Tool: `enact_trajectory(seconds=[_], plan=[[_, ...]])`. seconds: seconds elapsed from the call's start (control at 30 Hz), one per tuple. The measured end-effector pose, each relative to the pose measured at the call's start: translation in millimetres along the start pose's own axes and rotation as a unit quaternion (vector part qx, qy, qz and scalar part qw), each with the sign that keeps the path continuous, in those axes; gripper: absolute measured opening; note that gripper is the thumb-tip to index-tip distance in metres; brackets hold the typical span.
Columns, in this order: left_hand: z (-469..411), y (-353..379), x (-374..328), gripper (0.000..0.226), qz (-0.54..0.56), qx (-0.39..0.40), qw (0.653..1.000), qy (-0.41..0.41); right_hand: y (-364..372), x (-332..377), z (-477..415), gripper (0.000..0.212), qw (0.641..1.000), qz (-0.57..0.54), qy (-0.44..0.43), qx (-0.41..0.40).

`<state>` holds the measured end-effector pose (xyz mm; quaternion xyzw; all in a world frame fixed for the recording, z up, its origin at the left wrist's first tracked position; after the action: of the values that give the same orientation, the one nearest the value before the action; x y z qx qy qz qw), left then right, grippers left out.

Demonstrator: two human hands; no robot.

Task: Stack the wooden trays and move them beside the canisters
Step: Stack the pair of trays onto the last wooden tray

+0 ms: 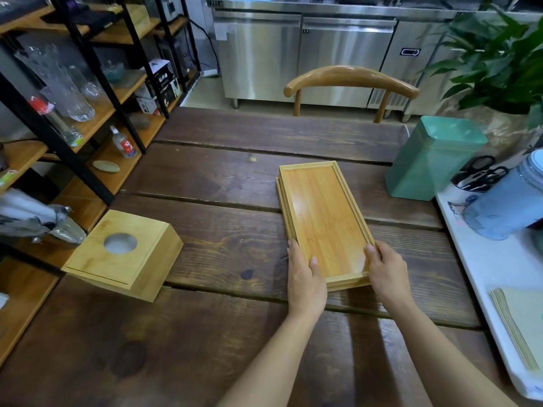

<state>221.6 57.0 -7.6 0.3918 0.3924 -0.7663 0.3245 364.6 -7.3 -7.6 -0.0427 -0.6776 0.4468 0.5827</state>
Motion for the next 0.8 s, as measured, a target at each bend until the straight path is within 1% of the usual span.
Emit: enact_trajectory(seconds=[0.23, 0.47, 0.67, 0.8], plan=[[1.7, 0.4, 2.3, 0.058, 0.024, -0.010, 1.000, -0.001, -2.1, -0.8, 1.2, 0.025, 1.000, -0.014, -0.010, 0.007], [1.6, -0.1, -0.8, 0.057, 0.095, -0.010, 0.995, -0.031, -1.7, 0.3, -4.8, 0.021, 1.000, -0.021, 0.000, 0.006], [4.8, -1.7, 1.9, 0.058, 0.090, 0.001, 0.996, -0.019, 1.3, -5.7, -7.6, 0.018, 0.999, -0.026, -0.008, 0.017], [5.8, -2.5, 5.5, 0.059, 0.109, 0.004, 0.994, -0.022, 3.0, -7.2, -7.2, 0.020, 0.999, -0.026, -0.007, 0.019]])
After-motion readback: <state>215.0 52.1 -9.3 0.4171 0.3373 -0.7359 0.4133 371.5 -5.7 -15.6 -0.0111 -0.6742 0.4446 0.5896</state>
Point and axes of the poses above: each hand's wrist, its own z-axis away from the middle knuckle, its own y-axis out of the palm, x = y × z, the point moved 4 cm from there along -z, towards the middle knuckle, and after that the axes turned 3 degrees about -x, right-handed, at the moved point
